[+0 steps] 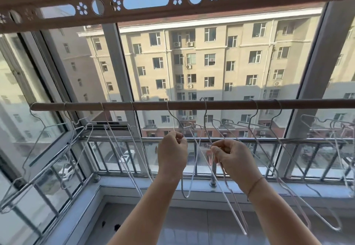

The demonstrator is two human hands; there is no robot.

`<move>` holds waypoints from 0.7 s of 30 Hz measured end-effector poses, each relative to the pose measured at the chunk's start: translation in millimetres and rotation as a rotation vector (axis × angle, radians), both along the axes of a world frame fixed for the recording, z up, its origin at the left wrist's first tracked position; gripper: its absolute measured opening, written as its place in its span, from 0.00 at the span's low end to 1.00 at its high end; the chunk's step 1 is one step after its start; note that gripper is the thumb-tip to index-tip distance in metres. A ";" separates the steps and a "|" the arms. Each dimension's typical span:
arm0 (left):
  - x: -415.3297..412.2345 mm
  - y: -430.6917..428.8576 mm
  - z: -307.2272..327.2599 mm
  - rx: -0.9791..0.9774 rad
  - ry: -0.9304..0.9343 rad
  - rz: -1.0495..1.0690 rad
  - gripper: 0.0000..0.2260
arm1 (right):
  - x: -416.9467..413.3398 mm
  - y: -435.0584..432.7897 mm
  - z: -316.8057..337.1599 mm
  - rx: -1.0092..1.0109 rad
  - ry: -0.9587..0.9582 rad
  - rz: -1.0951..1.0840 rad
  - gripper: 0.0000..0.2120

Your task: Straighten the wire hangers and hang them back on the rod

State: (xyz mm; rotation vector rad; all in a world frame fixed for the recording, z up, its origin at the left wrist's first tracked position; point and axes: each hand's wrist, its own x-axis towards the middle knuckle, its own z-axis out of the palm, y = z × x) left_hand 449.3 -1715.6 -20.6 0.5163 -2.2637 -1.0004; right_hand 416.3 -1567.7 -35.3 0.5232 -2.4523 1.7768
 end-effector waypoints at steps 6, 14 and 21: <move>-1.0 -0.7 -3.5 0.006 0.006 -0.025 0.05 | -7.5 -5.0 2.9 0.061 0.052 -0.064 0.06; 4.1 -17.0 -5.1 -0.021 0.027 0.001 0.02 | -13.9 -14.9 -4.9 0.056 0.034 -0.100 0.04; -0.5 -25.2 -11.9 0.021 0.013 0.009 0.04 | -11.0 -20.2 -9.2 0.056 0.019 -0.110 0.03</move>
